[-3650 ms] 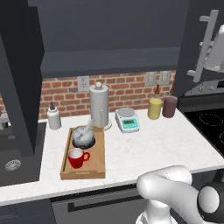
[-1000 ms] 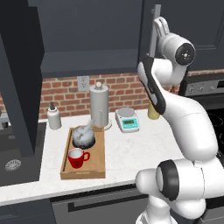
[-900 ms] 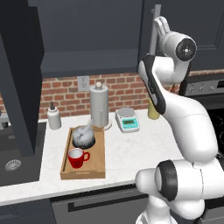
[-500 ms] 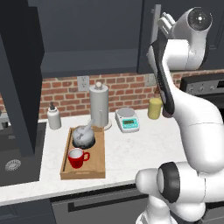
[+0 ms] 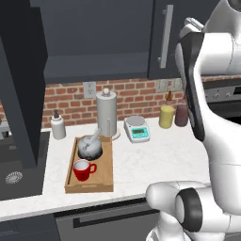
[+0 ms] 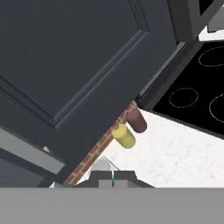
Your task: Pick the kettle from the counter and place it on the tray. Then pick the mug from the cabinet and place it on the tray. Then close the cabinet doors.
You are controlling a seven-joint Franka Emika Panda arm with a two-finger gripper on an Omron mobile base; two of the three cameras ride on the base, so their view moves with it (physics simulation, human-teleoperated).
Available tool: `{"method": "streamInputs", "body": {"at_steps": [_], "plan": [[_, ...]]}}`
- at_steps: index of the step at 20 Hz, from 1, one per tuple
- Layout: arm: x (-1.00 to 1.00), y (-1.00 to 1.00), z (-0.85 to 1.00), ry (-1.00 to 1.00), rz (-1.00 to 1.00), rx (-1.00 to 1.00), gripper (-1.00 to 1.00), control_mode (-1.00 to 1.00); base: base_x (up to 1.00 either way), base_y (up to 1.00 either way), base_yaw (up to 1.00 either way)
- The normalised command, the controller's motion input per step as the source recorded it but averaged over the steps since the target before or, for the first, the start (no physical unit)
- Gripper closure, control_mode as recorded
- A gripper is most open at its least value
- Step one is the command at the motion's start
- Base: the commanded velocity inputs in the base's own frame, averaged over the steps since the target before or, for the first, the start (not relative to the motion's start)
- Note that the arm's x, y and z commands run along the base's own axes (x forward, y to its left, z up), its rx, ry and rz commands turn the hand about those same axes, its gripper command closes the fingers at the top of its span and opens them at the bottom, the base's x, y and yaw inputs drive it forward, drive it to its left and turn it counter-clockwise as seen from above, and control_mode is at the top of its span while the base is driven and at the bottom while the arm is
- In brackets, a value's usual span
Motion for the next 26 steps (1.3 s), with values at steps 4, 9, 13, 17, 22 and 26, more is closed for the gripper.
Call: {"method": "streamInputs", "body": {"at_steps": [4, 9, 13, 17, 22, 26], "plan": [[-0.2, 0.0, -0.12, 0.02, 0.07, -0.09, 1.0, -1.0, 0.0, 0.0, 0.0], [-0.48, 0.2, -0.5, -0.01, 0.13, -0.26, 1.0, -1.0, 0.0, 0.0, 0.0], [-0.8, 0.52, -0.62, 0.06, 0.32, -0.35, 1.0, -1.0, 0.0, 0.0, 0.0], [-0.81, 0.8, -0.72, 0.12, 0.4, -0.53, 1.0, -1.0, 0.0, 0.0, 0.0], [-0.72, 0.63, -0.84, 0.18, 0.48, -0.64, 1.0, -1.0, 0.0, 0.0, 0.0], [-0.42, 0.47, -0.74, 0.14, 0.5, -0.62, 1.0, -1.0, 0.0, 0.0, 0.0]]}}
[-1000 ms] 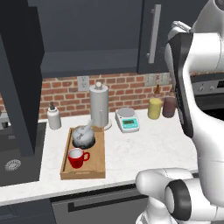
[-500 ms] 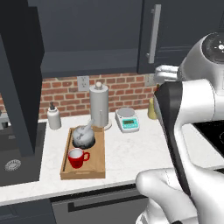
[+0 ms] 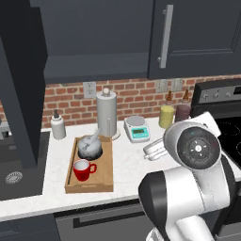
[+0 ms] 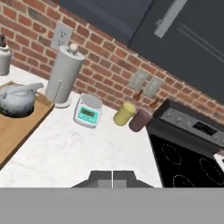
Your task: Pick the kettle from the counter and place it on the tray. Then pick the mug from the cabinet and place it on the tray. Then close the cabinet doors.
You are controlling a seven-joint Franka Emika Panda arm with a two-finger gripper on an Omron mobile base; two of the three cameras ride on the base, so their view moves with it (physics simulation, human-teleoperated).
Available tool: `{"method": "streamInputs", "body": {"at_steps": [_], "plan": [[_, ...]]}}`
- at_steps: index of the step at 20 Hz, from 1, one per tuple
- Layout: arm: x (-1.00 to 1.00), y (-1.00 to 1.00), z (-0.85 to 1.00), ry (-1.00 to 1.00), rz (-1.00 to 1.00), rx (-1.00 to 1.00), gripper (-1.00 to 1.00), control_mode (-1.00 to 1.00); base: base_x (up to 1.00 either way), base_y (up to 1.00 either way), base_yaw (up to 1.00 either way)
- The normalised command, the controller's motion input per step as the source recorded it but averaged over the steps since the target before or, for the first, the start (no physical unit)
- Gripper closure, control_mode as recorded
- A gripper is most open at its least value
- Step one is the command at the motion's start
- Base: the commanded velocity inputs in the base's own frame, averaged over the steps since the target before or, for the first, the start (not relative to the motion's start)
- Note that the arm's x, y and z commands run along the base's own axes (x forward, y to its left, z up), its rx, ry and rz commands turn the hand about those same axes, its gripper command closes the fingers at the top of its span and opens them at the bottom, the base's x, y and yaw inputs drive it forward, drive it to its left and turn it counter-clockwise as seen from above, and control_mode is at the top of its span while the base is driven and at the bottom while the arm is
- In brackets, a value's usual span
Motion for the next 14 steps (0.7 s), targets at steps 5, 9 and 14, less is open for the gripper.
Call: {"method": "streamInputs", "body": {"at_steps": [5, 9, 14], "plan": [[-0.04, 0.39, -0.32, 0.16, 0.53, -0.47, 1.0, -1.0, 0.0, 0.0, 0.0], [0.02, 0.51, -0.14, 0.21, 0.5, -0.31, 1.0, -1.0, 0.0, 0.0, 0.0], [0.03, 0.69, -0.63, 0.09, 0.38, -0.4, 1.0, -1.0, 0.0, 0.0, 0.0]]}}
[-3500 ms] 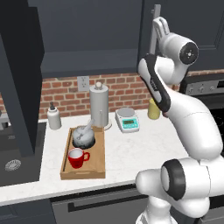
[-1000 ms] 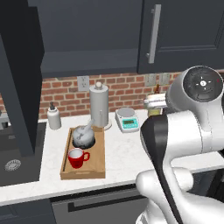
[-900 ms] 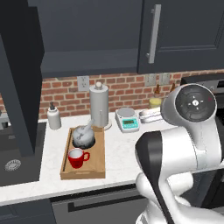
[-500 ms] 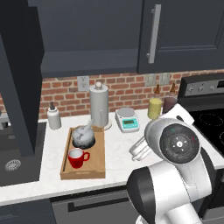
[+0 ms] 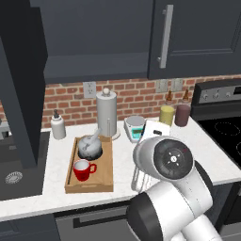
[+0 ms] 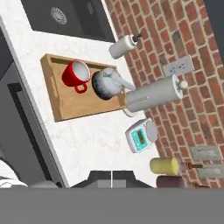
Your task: Pick the kettle from the counter and place it on the tray. Then pick the mug from the cabinet and place it on the tray. Then close the cabinet doors.
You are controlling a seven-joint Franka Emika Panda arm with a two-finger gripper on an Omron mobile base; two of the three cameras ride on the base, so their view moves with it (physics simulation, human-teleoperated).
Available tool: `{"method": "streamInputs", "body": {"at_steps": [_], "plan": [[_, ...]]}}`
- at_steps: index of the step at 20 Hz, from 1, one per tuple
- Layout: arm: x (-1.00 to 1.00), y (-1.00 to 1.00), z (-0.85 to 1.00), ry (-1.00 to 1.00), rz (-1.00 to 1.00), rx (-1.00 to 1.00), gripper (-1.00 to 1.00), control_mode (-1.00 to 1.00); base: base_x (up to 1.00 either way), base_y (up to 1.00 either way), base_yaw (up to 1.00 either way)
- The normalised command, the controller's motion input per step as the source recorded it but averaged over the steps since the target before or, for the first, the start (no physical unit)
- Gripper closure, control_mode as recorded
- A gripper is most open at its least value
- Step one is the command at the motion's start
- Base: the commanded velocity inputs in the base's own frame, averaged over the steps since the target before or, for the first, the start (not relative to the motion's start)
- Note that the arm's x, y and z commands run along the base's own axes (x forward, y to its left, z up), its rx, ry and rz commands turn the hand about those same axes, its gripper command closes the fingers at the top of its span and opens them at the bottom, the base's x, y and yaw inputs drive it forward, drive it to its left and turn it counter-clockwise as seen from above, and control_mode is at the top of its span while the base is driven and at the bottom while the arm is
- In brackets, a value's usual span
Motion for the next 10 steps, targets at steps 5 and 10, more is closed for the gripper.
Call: {"method": "streamInputs", "body": {"at_steps": [5, 10], "plan": [[0.06, 0.68, -0.69, -0.15, 0.19, -0.34, 1.0, -1.0, 0.0, 0.0, 0.0], [0.16, 0.39, -0.36, -0.21, 0.02, -0.24, 1.0, -1.0, 0.0, 0.0, 0.0]]}}
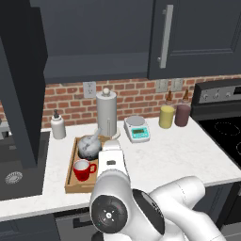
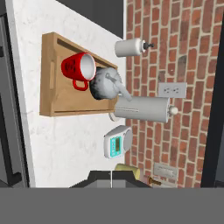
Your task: Pick the kettle from the counter and place it on the tray. Then pick the mug from the cabinet and place it on the tray. Then close the cabinet doors.
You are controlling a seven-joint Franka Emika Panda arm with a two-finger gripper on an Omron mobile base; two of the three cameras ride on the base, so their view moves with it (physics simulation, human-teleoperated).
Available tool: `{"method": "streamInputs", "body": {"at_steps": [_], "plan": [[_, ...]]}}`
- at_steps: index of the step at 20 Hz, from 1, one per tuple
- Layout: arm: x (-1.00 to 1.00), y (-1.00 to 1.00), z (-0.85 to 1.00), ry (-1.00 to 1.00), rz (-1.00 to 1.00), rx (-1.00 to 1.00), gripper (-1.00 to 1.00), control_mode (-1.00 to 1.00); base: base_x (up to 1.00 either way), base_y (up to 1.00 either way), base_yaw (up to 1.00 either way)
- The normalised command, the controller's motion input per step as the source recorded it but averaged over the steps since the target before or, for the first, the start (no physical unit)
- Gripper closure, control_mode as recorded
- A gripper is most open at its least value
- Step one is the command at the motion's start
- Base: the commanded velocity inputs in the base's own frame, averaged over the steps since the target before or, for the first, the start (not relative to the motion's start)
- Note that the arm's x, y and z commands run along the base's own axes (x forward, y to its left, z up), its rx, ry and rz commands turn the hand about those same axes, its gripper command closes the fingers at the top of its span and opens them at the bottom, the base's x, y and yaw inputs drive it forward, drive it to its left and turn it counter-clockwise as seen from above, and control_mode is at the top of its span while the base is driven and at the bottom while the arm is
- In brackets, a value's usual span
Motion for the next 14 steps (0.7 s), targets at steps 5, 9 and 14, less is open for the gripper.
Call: {"method": "streamInputs", "body": {"at_steps": [5, 9, 14], "plan": [[0.26, 0.51, -0.04, -0.18, 0.0, -0.1, 1.0, -1.0, 0.0, 0.0, 0.0], [0.44, 0.65, -0.06, -0.1, 0.0, -0.07, 1.0, -1.0, 0.0, 0.0, 0.0], [0.45, 0.68, -0.06, -0.18, 0.0, -0.11, 1.0, -1.0, 0.0, 0.0, 0.0]]}}
